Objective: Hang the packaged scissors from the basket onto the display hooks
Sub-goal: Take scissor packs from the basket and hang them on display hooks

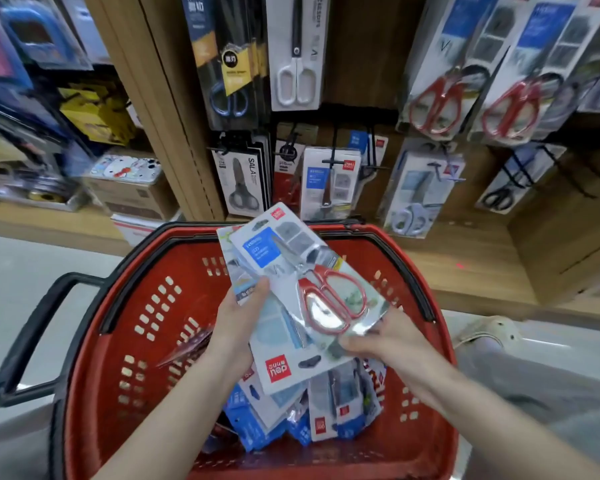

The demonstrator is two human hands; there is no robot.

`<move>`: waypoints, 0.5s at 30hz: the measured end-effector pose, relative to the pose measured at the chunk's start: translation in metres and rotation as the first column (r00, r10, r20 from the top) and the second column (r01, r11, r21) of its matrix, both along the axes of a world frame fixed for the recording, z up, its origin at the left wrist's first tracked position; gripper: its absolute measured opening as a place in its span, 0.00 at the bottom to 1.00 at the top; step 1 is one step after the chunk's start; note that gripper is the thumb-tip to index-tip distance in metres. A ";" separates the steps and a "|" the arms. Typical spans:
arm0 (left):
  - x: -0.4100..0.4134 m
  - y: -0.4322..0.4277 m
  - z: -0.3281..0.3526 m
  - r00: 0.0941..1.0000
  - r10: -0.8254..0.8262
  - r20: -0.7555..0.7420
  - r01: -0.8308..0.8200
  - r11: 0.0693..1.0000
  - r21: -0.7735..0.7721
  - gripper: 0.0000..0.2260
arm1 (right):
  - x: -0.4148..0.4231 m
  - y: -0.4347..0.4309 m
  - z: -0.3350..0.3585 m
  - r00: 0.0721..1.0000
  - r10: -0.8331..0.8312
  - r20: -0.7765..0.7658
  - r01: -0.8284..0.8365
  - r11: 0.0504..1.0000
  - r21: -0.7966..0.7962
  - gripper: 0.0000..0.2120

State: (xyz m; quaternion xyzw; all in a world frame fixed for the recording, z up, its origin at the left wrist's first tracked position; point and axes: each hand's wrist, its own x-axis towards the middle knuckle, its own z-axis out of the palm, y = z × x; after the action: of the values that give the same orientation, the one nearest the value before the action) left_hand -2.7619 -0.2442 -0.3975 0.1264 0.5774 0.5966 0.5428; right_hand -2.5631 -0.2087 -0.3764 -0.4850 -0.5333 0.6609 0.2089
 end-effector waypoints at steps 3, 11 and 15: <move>-0.001 -0.001 0.003 1.000 0.025 -0.005 -0.025 1.000 0.016 0.11 | 0.006 -0.007 -0.004 0.998 0.057 0.009 -0.057 0.998 -0.009 0.20; -0.014 -0.003 0.012 0.973 -0.045 -0.228 0.065 0.995 0.080 0.12 | 0.004 0.025 0.012 0.984 0.027 0.179 -0.059 0.982 0.177 0.28; -0.018 -0.003 0.020 0.935 -0.111 -0.337 0.150 0.985 0.091 0.10 | -0.030 0.044 0.021 0.987 0.027 0.161 -0.078 0.944 0.322 0.15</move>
State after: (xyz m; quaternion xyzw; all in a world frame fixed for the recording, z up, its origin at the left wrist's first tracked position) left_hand -2.7803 -0.2470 -0.3776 0.2939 0.6153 0.5617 0.4685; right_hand -2.5934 -0.1649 -0.3554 -0.4789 -0.6628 0.5290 0.2271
